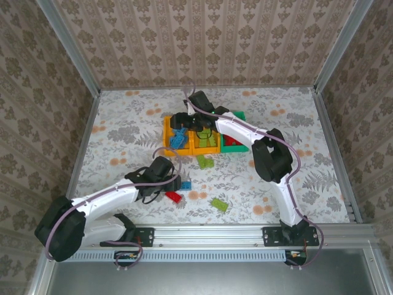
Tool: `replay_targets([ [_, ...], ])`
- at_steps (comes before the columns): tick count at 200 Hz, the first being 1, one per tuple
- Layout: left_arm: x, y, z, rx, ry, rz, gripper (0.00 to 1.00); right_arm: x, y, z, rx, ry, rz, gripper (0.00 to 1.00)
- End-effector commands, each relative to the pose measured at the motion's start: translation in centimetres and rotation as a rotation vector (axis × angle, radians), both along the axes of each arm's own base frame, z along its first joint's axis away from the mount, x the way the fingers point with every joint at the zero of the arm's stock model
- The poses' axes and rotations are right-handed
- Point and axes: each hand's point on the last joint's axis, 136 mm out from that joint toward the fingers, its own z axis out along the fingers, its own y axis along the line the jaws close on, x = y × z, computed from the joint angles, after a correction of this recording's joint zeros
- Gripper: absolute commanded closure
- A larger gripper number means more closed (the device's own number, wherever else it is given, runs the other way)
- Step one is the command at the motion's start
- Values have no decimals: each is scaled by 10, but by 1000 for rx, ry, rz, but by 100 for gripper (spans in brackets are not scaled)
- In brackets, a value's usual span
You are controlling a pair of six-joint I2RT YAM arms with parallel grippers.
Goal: Sort the legos into containers by color
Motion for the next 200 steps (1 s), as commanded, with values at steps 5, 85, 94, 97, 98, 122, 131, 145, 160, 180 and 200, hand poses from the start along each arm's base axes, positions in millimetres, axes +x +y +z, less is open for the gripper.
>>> replay_targets([
  [5, -6, 5, -12, 25, 38, 5, 38, -4, -9, 36, 27, -57, -6, 18],
  [85, -5, 7, -19, 33, 47, 24, 50, -13, -34, 47, 9, -86, -33, 16],
  [94, -5, 8, -18, 30, 44, 26, 50, -14, -36, 46, 7, -83, -36, 15],
  [97, -5, 8, -17, 31, 42, 28, 50, -14, -37, 45, 5, -83, -36, 15],
  [98, -5, 9, -17, 31, 42, 28, 50, -14, -37, 45, 6, -82, -36, 15],
  [122, -6, 21, -18, 53, 48, 63, 50, -15, -41, 42, -1, -74, -36, 15],
  [131, -8, 26, -19, 59, 54, 79, 50, -15, -43, 40, -5, -72, -39, 15],
  [145, -10, 33, -20, 62, 61, 96, 51, -15, -44, 38, -10, -70, -38, 15],
  [160, -13, 37, -21, 64, 67, 109, 52, -15, -46, 37, -11, -67, -39, 15],
  [180, -14, 39, -22, 63, 75, 119, 52, -15, -47, 36, -13, -63, -42, 15],
  [200, -14, 40, -24, 67, 78, 126, 52, -15, -48, 35, -17, -61, -40, 15],
])
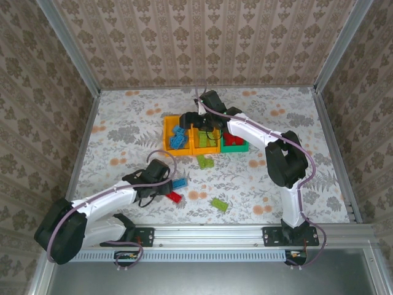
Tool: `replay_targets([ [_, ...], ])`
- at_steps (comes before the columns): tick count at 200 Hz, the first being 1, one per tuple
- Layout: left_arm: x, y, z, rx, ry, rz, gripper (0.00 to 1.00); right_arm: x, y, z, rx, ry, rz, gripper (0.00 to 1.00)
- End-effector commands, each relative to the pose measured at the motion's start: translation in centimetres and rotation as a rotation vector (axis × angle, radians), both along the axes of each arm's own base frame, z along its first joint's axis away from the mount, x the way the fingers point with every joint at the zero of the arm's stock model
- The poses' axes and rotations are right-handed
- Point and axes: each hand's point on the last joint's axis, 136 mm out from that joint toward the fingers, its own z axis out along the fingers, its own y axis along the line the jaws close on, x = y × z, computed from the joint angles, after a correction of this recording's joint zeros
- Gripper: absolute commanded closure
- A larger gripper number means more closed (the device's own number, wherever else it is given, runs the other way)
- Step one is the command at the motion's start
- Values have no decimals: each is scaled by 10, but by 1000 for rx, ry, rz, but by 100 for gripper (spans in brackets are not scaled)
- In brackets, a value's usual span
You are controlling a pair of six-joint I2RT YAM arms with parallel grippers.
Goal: Sort the legos into containers by color
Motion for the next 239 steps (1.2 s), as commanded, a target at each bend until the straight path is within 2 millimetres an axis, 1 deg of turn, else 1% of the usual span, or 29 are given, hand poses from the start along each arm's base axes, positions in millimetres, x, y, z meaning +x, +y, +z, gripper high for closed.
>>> replay_targets([
  [1, -5, 10, -5, 21, 20, 37, 52, -1, -7, 19, 2, -38, -5, 15],
  [40, -1, 5, -6, -4, 14, 31, 55, -2, -9, 17, -5, -35, -7, 15],
  [67, 4, -5, -5, -29, 5, 8, 58, -2, -10, 16, -8, -33, -8, 15],
  [83, 6, -8, -5, -27, 8, 1, 61, -2, -11, 16, -12, -33, -7, 15],
  [94, 7, -8, -6, -18, 15, -2, 66, -3, -11, 17, -12, -34, -7, 15],
  [115, 9, -10, -5, -18, 15, -6, 71, -5, -12, 24, -7, -47, 0, 14],
  [128, 10, -11, -1, -19, 4, -5, 73, -8, -15, 29, -8, -59, -2, 14],
  [144, 15, -12, 10, -26, -27, -6, 75, -11, -19, 39, -5, -88, -8, 14],
  [155, 21, -15, 22, -36, -58, -11, 75, -15, -25, 47, -5, -115, -16, 14],
  [174, 36, -27, 49, -67, -131, -43, 76, -25, -41, 55, -37, -156, -39, 14],
  [189, 51, -39, 71, -82, -185, -75, 76, -36, -58, 53, -91, -178, -59, 13],
  [210, 76, -64, 96, -103, -234, -139, 75, -55, -80, 40, -161, -186, -69, 13],
  [226, 97, -91, 114, -132, -252, -202, 75, -73, -98, 21, -213, -155, -81, 13],
  [233, 106, -103, 118, -140, -253, -227, 75, -81, -105, 11, -229, -131, -92, 13],
  [234, 106, -103, 115, -136, -248, -231, 75, -81, -105, 10, -229, -129, -95, 13],
  [236, 111, -108, 122, -144, -259, -236, 75, -83, -107, 7, -233, -121, -97, 13],
  [239, 114, -111, 122, -143, -259, -244, 75, -86, -109, 4, -233, -112, -103, 13],
])
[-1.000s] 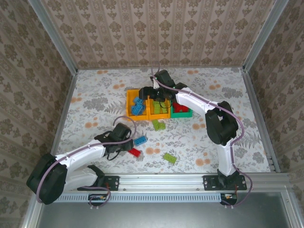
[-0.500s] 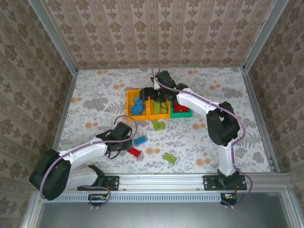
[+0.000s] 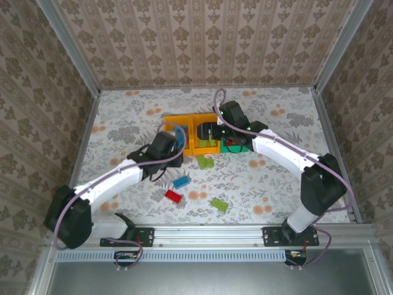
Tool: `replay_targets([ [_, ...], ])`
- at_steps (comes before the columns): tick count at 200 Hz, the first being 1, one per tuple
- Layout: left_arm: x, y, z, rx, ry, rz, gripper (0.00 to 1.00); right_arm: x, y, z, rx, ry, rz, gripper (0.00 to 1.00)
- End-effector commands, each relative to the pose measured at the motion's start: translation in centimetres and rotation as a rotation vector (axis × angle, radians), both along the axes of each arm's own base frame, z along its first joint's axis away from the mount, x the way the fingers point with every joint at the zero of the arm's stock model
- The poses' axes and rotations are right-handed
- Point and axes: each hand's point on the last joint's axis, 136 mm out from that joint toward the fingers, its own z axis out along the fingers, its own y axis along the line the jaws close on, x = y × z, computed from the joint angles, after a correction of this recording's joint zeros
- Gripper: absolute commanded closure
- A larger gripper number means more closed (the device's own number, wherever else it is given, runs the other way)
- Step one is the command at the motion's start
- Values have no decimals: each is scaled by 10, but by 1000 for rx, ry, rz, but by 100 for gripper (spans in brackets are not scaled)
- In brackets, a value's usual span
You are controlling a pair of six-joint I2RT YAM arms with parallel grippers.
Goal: Sort the legos into containers by color
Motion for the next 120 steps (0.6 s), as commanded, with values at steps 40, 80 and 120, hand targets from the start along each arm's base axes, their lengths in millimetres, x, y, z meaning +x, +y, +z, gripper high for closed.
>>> replay_targets([
  [40, 70, -84, 23, -12, -51, -213, 75, -42, -36, -74, -46, 140, -103, 17],
  [80, 102, -111, 7, -20, -6, -240, 72, -55, -35, -101, -26, 200, -120, 19],
  [120, 116, -115, -14, -31, 46, -193, 56, -57, -26, -118, -13, 243, -109, 19],
])
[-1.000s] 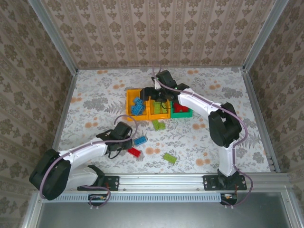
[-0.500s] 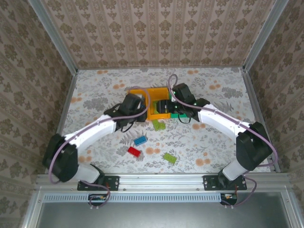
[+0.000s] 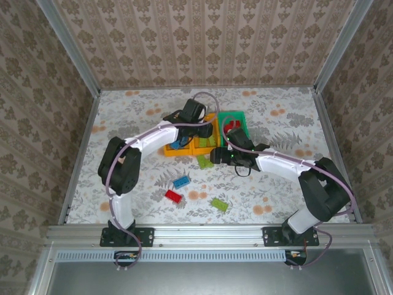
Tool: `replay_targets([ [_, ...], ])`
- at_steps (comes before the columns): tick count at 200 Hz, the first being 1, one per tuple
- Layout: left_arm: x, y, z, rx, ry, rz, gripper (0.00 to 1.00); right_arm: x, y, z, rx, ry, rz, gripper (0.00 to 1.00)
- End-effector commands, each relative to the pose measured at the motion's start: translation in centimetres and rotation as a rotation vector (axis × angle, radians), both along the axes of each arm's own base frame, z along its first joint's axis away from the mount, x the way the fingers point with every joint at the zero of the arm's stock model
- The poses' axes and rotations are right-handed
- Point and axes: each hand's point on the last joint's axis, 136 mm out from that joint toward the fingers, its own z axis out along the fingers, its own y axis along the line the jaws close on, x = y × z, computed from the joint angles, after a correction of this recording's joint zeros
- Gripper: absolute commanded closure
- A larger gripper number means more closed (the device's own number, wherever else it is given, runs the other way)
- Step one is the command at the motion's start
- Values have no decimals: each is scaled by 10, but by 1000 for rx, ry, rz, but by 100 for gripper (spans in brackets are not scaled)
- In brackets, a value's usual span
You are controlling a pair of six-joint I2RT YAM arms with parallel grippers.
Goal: Sort the legos into containers by color
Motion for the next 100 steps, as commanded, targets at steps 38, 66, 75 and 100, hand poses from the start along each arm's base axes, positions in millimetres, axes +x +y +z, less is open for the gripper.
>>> replay_targets([
  [38, -4, 6, 9, -11, 5, 39, 31, -1, 24, -22, 29, 48, 21, 19],
  [66, -16, 19, 23, -25, -26, 68, 22, 1, 32, -29, 7, 62, 47, 19],
  [75, -20, 25, 27, -31, -36, 79, 20, 1, 35, -30, 0, 63, 56, 19],
  [100, -32, 37, 32, -32, -46, 88, 15, 3, 40, -33, -11, 65, 67, 19],
])
